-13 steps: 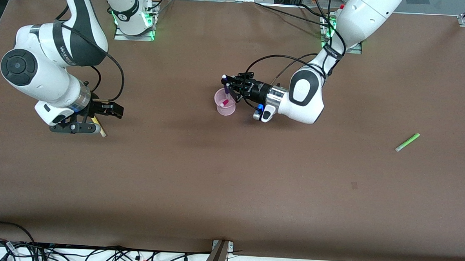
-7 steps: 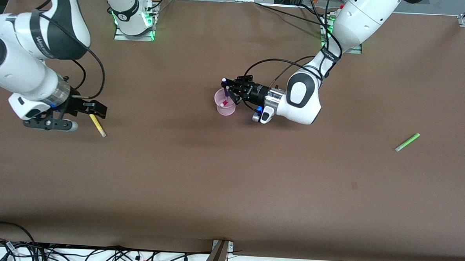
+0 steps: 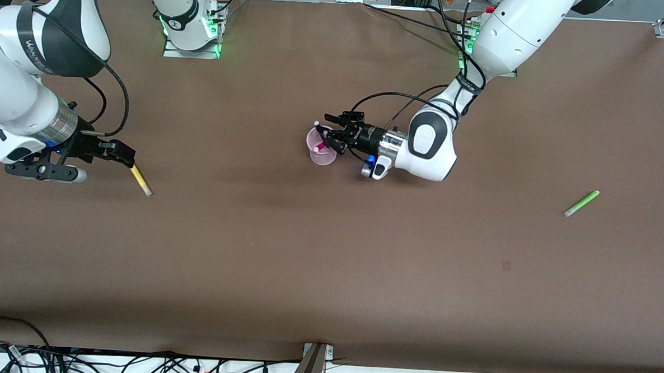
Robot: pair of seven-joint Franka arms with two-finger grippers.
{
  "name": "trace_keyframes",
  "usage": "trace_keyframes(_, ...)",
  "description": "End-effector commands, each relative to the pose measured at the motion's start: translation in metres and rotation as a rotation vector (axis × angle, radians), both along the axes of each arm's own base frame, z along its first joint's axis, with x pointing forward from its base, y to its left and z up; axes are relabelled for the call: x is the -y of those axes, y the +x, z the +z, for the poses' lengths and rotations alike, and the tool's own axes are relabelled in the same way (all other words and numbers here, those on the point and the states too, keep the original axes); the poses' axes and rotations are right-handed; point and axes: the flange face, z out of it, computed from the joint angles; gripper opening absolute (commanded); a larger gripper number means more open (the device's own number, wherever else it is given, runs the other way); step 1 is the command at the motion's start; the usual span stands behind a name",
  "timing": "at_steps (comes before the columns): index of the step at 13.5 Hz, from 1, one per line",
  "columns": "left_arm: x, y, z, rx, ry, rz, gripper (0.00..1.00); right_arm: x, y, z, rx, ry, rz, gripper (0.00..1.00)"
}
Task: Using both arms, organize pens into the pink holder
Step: 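Lower the blue marker into the cup and open the left gripper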
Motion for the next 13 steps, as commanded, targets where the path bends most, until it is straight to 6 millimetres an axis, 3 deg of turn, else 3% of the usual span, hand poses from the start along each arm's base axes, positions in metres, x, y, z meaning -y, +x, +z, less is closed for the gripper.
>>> trace_keyframes(1, -0.012, 0.018, 0.022, 0.047, -0.028, 0.033, 1.0, 0.005, -0.004, 0.009, -0.001, -0.002, 0.008, 0.99)
trace_keyframes(3, -0.03, 0.034, 0.047, 0.091, -0.027, 0.035, 1.0, 0.005, -0.005, 0.007, -0.01, -0.002, 0.006, 0.99)
trace_keyframes(8, -0.093, 0.065, 0.146, 0.282, 0.194, -0.123, 1.0, 0.005, -0.005, 0.007, -0.01, -0.001, 0.007, 0.99)
trace_keyframes(13, -0.184, 0.106, 0.241, 0.458, 0.513, -0.473, 1.0, 0.005, -0.005, 0.006, -0.013, -0.001, 0.007, 0.99)
